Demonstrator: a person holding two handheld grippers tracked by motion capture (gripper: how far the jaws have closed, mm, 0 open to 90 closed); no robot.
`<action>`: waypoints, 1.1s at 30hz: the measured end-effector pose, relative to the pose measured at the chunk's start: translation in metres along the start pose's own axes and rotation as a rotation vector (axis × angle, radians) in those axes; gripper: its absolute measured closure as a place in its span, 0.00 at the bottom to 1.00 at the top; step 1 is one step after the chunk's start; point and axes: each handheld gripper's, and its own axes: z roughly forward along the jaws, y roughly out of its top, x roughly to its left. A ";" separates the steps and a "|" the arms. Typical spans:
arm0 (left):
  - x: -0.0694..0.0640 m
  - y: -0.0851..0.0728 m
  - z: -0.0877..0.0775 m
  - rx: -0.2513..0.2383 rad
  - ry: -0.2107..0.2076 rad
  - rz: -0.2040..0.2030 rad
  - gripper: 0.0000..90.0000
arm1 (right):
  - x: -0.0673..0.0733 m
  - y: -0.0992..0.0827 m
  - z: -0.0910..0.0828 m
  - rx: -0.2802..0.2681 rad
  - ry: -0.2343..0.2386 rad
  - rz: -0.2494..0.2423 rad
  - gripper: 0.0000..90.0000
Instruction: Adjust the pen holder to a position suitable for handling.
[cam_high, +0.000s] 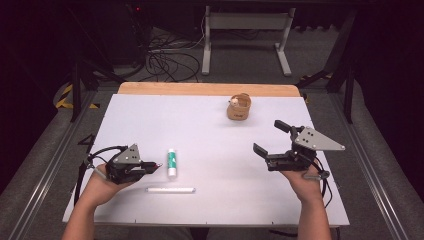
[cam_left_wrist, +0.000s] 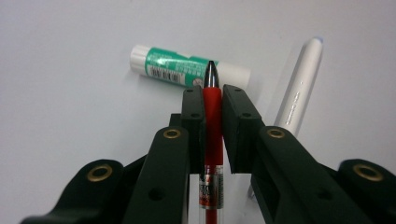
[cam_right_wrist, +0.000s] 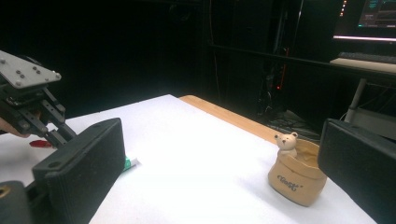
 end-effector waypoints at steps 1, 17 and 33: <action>0.000 0.000 0.000 0.000 0.000 0.000 0.89 | 0.000 0.000 0.000 -0.001 0.001 0.001 0.02; -0.006 0.016 -0.009 -0.119 0.012 -0.060 0.89 | 0.008 -0.003 0.011 0.007 0.017 0.007 0.03; -0.016 0.043 -0.014 -0.215 0.025 -0.055 0.89 | 0.014 -0.006 0.022 0.009 0.052 0.021 0.06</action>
